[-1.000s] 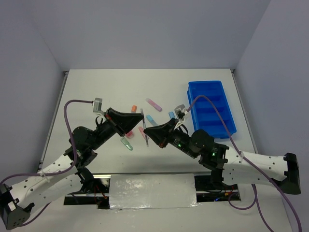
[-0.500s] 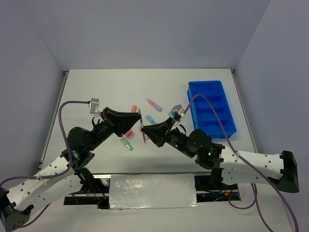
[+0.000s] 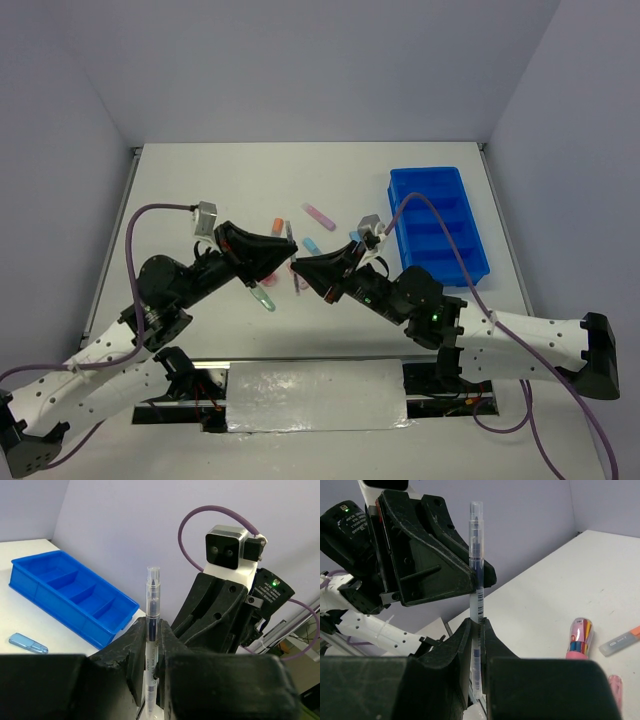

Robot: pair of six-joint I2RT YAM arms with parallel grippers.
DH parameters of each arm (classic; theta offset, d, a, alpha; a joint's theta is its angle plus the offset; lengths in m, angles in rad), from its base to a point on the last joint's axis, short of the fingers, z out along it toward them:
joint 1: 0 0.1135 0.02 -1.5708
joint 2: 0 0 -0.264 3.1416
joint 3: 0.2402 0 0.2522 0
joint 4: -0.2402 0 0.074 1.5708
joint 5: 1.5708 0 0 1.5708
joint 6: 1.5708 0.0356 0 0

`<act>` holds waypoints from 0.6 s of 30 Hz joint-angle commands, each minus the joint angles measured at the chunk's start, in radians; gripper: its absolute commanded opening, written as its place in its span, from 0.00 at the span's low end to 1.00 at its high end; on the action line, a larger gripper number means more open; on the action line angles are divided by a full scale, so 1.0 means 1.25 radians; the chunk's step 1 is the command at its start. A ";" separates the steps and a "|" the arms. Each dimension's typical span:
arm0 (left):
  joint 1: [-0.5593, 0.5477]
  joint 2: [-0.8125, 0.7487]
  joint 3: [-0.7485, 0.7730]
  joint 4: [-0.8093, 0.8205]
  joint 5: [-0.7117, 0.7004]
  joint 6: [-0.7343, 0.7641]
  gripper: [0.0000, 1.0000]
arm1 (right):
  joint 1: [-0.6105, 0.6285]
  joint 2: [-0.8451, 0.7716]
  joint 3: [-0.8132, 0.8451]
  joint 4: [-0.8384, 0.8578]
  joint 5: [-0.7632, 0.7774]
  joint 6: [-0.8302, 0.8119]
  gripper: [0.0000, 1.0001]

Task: Sort the stationery into containers
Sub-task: Close the pen cap on the pen.

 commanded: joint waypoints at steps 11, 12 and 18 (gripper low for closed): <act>-0.002 -0.026 0.012 0.144 0.305 0.100 0.00 | 0.003 0.059 0.139 -0.094 -0.236 -0.059 0.15; -0.002 -0.025 0.017 0.138 0.311 0.106 0.00 | 0.003 0.059 0.133 -0.088 -0.235 -0.052 0.08; -0.002 -0.025 0.035 0.081 0.283 0.122 0.14 | 0.003 0.043 0.113 -0.078 -0.218 -0.046 0.00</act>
